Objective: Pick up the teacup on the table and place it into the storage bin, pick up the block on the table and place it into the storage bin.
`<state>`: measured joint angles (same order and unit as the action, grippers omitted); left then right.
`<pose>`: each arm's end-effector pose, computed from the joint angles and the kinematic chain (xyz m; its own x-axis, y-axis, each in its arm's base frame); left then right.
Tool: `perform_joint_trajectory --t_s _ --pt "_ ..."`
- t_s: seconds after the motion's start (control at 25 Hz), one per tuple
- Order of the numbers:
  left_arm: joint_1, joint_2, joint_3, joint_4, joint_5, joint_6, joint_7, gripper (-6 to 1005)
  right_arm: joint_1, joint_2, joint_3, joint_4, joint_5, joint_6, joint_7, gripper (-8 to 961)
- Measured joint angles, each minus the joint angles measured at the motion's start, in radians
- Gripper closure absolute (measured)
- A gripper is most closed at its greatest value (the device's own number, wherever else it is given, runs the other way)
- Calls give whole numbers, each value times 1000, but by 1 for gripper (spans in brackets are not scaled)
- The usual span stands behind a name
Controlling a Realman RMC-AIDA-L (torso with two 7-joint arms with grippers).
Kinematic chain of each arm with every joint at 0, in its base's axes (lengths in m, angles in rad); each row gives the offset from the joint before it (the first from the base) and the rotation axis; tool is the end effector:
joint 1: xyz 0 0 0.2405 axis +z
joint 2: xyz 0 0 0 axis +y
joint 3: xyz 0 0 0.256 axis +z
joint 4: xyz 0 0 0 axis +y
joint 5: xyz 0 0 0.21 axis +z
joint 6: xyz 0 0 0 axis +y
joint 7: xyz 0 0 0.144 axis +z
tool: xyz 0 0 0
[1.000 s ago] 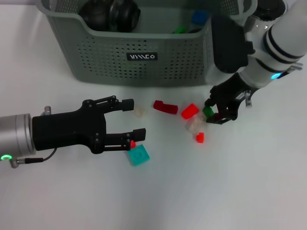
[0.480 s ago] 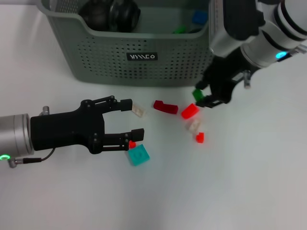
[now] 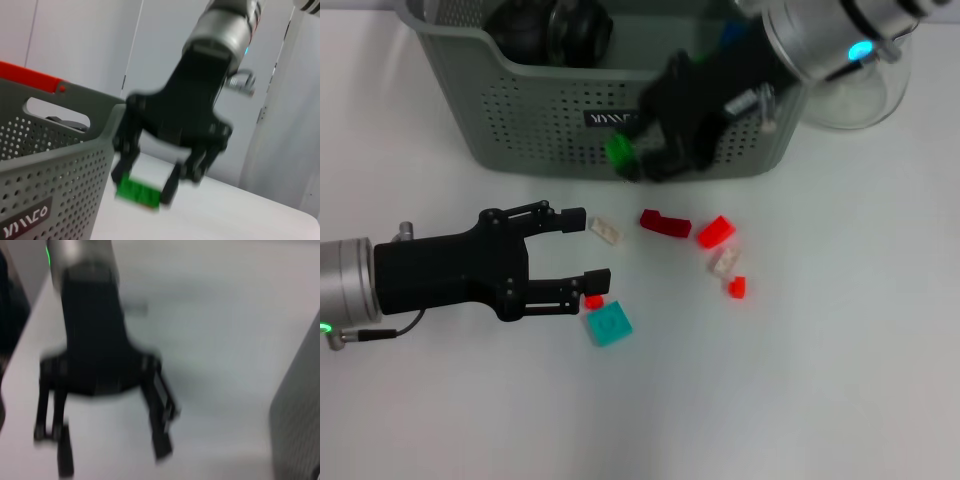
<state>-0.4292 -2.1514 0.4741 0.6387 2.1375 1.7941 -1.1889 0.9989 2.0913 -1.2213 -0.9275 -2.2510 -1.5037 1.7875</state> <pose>-0.2783 0.2662 -0.0143 0.7395 0.3056 0.5999 0.4151 -0.9085 -0.0489 0.0708 0.3916 -0.0432 0.9958 0.0676 0.0619 0.0689 -0.9974 -0.0201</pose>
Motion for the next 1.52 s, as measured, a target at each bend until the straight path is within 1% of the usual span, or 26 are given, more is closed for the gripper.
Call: perform_joint_trajectory --t_s 0.12,0.24,0.36,0.44,0.52,0.72,0.84,0.96,1.12,1.28,1.52 --pt "5 1 0 9 -5 3 0 153 8 -1 50 -64 56 -18 28 521" --pt "7 1 0 13 -7 4 0 153 18 -4 94 -120 60 13 92 522" --pt "8 1 0 14 -8 5 0 153 27 -18 117 -145 39 84 161 523" --pt "9 1 0 14 -9 5 0 153 33 -26 119 -142 2 160 213 523" --pt "9 1 0 15 -9 5 0 153 38 -28 114 -128 -62 247 267 523" --pt "9 1 0 15 -9 5 0 153 77 -11 108 -61 -293 394 423 524" --pt "8 1 0 15 -7 5 0 153 108 -1 107 -24 -434 431 508 524" --pt "6 2 0 15 -6 5 1 153 128 5 106 11 -519 456 562 524" --pt "5 2 0 15 -6 5 4 152 136 5 94 50 -560 489 595 524" --pt "6 2 0 15 -7 5 5 152 139 5 56 78 -593 495 604 524" --pt "7 2 0 15 -8 2 5 152 138 6 18 80 -614 487 645 523"
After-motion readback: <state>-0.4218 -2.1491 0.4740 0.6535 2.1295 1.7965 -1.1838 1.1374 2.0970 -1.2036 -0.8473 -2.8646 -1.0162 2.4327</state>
